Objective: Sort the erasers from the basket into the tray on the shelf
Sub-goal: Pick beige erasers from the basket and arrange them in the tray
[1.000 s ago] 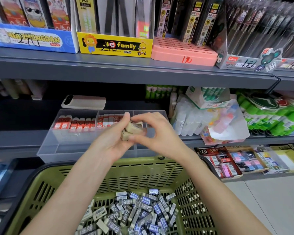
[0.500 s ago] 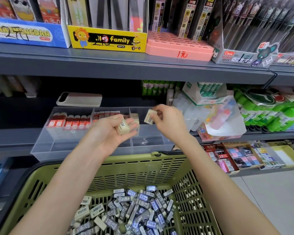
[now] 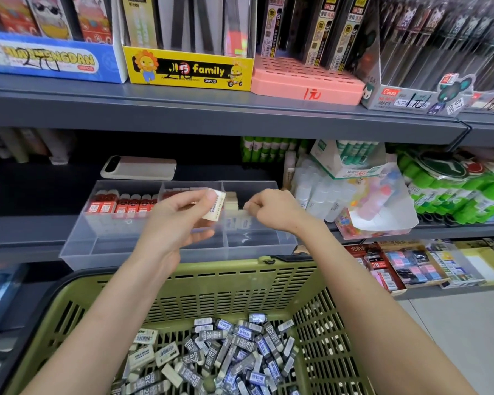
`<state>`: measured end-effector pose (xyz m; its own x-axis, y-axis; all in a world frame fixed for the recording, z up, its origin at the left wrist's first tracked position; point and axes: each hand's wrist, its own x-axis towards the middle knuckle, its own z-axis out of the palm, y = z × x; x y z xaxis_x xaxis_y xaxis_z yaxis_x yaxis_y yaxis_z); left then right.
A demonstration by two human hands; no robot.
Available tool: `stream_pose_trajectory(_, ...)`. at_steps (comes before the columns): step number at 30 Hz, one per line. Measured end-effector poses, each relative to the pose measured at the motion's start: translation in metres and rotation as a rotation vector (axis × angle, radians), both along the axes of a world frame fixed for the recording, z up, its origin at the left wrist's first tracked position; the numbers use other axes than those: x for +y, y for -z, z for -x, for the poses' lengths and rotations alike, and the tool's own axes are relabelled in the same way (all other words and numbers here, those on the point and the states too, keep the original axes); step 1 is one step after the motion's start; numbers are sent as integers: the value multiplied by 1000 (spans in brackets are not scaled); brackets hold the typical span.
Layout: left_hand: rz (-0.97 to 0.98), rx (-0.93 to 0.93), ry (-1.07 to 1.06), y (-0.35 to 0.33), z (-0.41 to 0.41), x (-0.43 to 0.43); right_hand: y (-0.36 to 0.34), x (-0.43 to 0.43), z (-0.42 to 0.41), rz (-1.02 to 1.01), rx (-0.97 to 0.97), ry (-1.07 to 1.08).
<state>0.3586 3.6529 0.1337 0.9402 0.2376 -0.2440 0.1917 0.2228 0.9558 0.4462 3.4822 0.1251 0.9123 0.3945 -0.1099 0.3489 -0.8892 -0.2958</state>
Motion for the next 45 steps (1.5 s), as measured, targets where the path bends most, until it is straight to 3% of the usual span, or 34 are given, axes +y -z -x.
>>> stream_pose_trajectory(5, -81, -33, 46, 3, 0, -3, 3, -1, 6, -13, -129, -18)
stream_pose_trajectory(7, -177, -40, 85, 5, -1, -3, -2, -2, 12, -212, -129, -11)
stream_pose_trajectory(9, -256, -74, 108, 6, -2, -3, -12, -1, 23, -523, 23, -45)
stream_pose_trajectory(11, -277, -125, 125, 5, -2, -6, -21, -1, 34, -648, 93, -130)
stream_pose_trajectory(15, -405, -255, 124, 4, -2, -14, -28, -3, 37, -673, 13, -135)
stream_pose_trajectory(17, -655, -308, 108, 6, -2, -14, -28, -6, 28, -628, -146, -11)
stream_pose_trajectory(20, -1016, -358, 113, 16, 2, -11, -21, -7, 11, -319, -372, 148)
stream_pose_trajectory(23, -1161, -371, 169, 29, 10, -11, -2, 3, 2, -79, -277, 99)
stream_pose_trajectory(25, -1233, -387, 202, 36, 14, -11, 7, 6, -1, -42, -171, 72)
stream_pose_trajectory(31, -1334, -393, 249, 43, 21, -11, 9, 3, -9, 36, -5, -5)
stream_pose_trajectory(37, -1292, -455, 153, 40, 39, -1, 6, -3, 9, -29, -104, -32)
stream_pose_trajectory(41, -1286, -473, 89, 39, 63, 14, 2, -15, 46, -201, -261, -39)
stream_pose_trajectory(45, -1291, -500, 98, 48, 89, 28, 9, -28, 101, -404, -258, -32)
